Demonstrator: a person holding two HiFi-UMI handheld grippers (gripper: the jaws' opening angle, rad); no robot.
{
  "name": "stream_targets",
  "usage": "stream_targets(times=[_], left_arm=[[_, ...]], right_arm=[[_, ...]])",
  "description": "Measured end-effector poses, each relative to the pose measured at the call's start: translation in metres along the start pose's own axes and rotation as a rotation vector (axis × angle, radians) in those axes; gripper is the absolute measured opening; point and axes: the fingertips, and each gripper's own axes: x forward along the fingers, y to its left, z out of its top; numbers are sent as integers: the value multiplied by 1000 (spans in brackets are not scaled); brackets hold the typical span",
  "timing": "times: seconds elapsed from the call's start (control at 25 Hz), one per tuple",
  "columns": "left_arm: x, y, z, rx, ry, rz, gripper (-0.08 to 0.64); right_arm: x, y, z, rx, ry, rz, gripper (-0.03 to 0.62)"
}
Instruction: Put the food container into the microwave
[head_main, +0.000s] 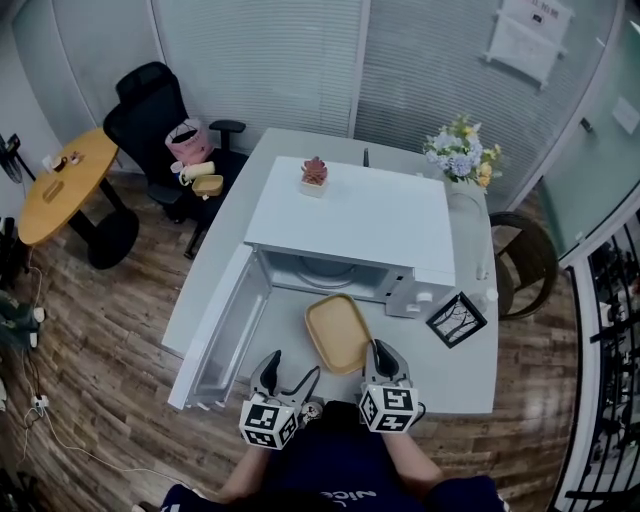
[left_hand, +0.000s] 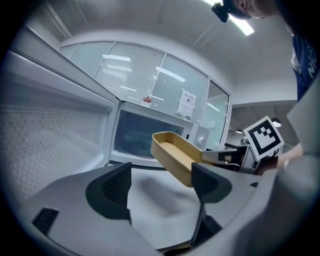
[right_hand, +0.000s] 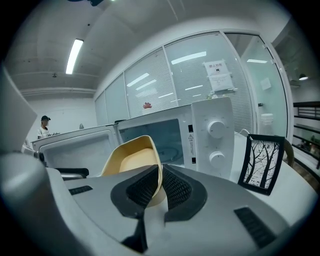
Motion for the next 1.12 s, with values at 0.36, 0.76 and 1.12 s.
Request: stream_targets(times=[0.36,0.76,1.12], left_arm=[[8,6,10,-6,9,54,371],[12,15,7,-22,33,96,371],[21,23,7,-28,45,106,371]], right_arm=[[59,-1,24,-57,15,34,41],[114,4,40,-54,9,11,41],[151,-5,50,-34,-4,-73,43]])
